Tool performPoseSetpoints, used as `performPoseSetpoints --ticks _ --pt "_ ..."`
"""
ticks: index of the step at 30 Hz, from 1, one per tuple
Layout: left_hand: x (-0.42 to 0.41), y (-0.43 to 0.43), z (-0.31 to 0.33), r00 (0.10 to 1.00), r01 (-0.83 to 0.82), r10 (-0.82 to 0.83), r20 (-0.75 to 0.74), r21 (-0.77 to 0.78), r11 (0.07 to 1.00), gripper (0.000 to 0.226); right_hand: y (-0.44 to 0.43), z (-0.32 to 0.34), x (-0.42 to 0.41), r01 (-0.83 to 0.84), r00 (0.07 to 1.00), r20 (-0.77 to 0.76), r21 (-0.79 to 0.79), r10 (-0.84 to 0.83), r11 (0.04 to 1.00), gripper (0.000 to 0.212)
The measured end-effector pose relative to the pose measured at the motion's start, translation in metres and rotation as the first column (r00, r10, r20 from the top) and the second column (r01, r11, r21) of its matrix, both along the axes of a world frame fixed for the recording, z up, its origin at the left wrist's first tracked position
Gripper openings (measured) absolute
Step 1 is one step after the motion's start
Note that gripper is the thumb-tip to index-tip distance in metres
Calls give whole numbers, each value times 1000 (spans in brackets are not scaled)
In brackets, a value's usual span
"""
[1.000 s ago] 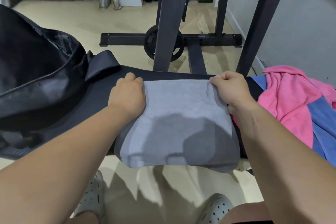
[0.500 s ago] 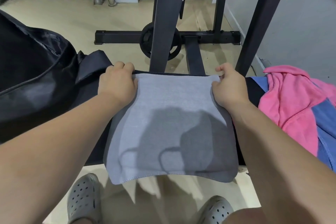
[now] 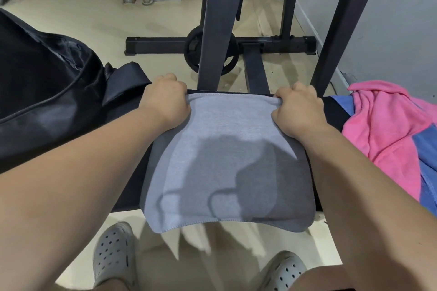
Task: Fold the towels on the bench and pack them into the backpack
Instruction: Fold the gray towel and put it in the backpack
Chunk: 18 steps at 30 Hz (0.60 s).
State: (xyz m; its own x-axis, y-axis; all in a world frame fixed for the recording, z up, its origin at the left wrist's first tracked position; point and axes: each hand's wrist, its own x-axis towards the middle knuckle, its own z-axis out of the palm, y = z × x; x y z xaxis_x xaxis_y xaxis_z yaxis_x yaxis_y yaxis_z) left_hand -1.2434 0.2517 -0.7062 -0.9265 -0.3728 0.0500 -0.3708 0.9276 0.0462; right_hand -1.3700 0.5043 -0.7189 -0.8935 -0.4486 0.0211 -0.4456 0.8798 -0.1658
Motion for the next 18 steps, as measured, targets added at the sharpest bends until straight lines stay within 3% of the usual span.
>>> performPoseSetpoints --ticks 4,10,13,16,18 --pt "5 -2 2 997 27 -26 -68 5 1000 4 2 4 4 -21 999 30 -48 22 999 10" --pt "20 -4 -6 977 -95 92 -190 -5 995 12 3 5 7 -31 998 -60 -153 22 988 33" --pt "23 -5 -6 972 -154 151 -178 -3 988 14 5 4 5 -3 997 -74 -211 -13 977 30" --pt "21 -7 -4 949 -216 256 -186 210 954 14 8 12 2 57 998 -14 -270 -63 961 30" --pt "15 -5 3 906 -275 384 -178 443 853 15 8 19 2 106 994 28 -347 -102 932 25"
